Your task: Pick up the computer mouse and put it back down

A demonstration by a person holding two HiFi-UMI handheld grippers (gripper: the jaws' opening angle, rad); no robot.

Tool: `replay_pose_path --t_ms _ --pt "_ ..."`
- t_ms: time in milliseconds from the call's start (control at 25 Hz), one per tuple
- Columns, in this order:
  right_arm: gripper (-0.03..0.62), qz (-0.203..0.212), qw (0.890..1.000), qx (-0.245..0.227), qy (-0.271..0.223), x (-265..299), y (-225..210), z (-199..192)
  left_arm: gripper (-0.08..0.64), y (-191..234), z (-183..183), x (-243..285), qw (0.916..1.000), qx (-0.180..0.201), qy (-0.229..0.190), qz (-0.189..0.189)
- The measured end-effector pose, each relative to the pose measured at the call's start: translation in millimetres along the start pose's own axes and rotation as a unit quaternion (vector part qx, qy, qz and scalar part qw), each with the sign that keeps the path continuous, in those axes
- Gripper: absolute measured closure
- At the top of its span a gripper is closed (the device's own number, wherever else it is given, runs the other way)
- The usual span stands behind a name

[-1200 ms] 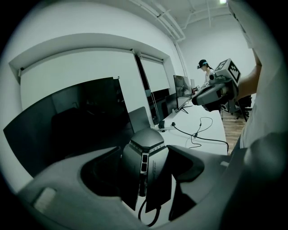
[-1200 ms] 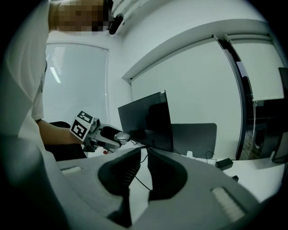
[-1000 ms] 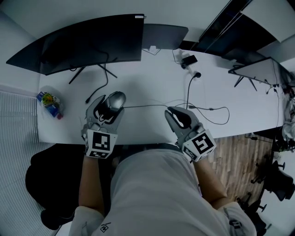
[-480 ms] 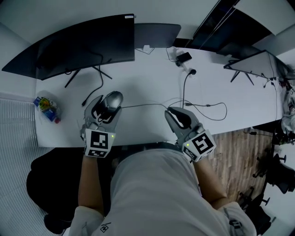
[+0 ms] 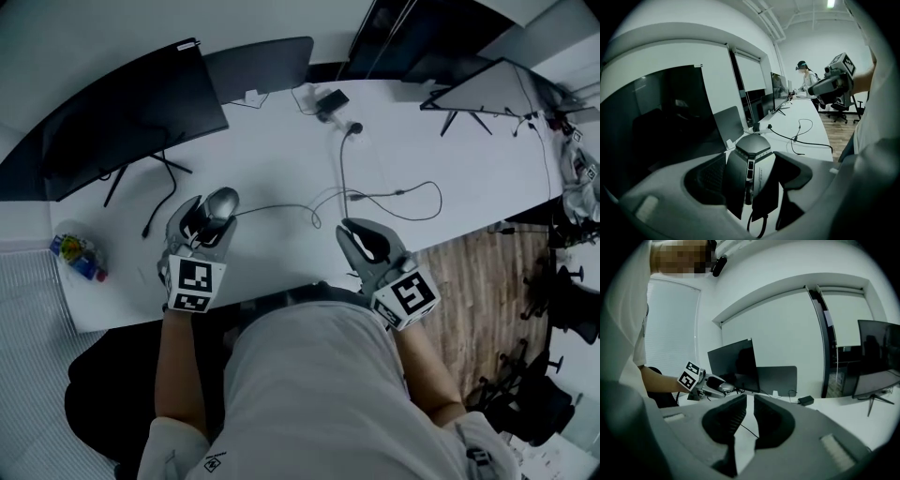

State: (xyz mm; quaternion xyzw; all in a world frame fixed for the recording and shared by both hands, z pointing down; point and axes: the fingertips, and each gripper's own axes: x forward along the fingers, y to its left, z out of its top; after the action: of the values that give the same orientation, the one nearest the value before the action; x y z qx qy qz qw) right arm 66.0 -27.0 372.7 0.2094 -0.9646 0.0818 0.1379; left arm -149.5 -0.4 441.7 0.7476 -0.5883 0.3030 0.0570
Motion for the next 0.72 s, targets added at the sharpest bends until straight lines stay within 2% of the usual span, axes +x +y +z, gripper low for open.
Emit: replay_pose_path --t_ms 320,480,720 --pt "0.541 -0.063 0.998 0.018 0.017 -34 -28 -16 0.232 -18 -12 56 0.9986 0.003 0.018 -0.049" --pt "0.541 -0.092 0.995 0.024 0.026 -50 -39 -22 0.232 -28 -30 82 0.9968 -0.003 0.038 -0.071" --pt "0.541 -0.128 0.990 0.033 0.041 -68 -51 -31 0.232 -36 -42 118 0.9948 -0.005 0.042 -0.092"
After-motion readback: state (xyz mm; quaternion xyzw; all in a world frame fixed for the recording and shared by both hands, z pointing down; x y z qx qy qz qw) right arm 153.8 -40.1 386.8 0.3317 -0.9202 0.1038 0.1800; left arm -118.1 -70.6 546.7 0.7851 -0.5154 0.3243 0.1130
